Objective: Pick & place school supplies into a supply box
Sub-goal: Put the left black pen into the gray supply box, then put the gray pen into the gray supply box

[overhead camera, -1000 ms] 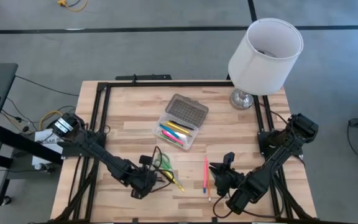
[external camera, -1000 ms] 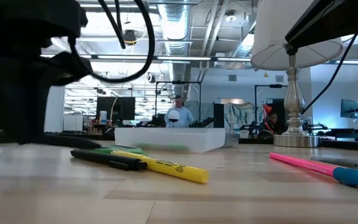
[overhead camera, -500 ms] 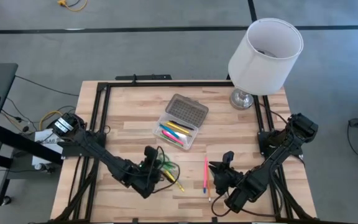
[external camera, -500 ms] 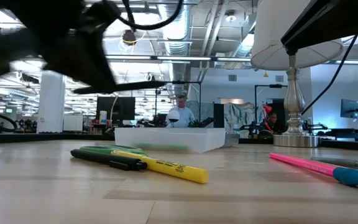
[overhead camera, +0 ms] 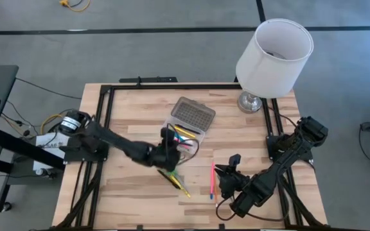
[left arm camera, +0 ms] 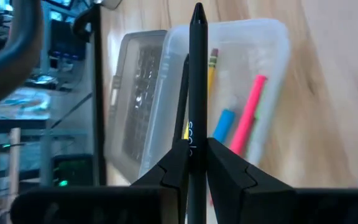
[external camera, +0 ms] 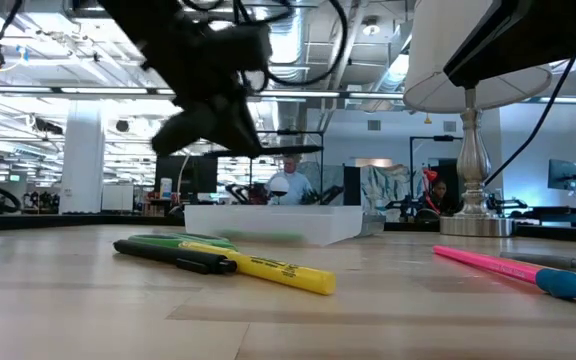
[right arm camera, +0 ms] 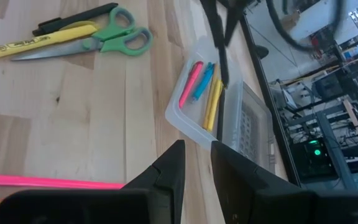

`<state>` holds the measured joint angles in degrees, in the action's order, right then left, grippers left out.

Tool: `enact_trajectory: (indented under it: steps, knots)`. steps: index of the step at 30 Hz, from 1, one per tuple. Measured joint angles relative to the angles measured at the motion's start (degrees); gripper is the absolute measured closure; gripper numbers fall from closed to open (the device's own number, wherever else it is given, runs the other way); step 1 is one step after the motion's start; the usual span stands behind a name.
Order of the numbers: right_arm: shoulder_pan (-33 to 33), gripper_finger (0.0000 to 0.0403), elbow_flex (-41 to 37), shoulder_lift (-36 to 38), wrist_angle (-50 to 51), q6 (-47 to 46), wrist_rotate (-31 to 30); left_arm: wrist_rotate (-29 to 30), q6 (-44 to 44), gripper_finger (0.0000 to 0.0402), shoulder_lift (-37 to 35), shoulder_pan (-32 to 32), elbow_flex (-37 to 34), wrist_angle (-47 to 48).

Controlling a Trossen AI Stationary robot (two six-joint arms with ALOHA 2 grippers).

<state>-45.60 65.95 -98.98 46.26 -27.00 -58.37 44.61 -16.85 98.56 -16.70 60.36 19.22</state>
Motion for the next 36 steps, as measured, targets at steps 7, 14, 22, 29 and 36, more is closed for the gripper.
enact_trajectory:
  steps: [7,14,22,29,36]
  knots:
    - [0.00,0.0329,0.00,0.00,0.02,0.08,0.00,-9.17,-5.05,0.0362,0.00,7.68,-0.64,-6.50]
    - [0.00,0.0329,0.00,0.00,0.60,0.48,0.00,-13.04,-5.06,0.0362,0.00,11.32,-0.66,-6.46]
    - [0.00,0.0329,0.00,0.00,1.11,0.48,0.00,-17.77,-3.95,0.0362,0.00,13.07,-0.66,-6.72]
    - [0.00,0.0329,0.00,0.00,1.11,0.48,-0.02,-17.15,-3.99,0.0324,0.00,13.06,-0.66,-6.72]
    - [0.00,0.0329,0.00,0.00,1.11,0.48,-0.02,-17.10,-3.95,0.0290,-0.02,13.06,-0.66,-6.73]
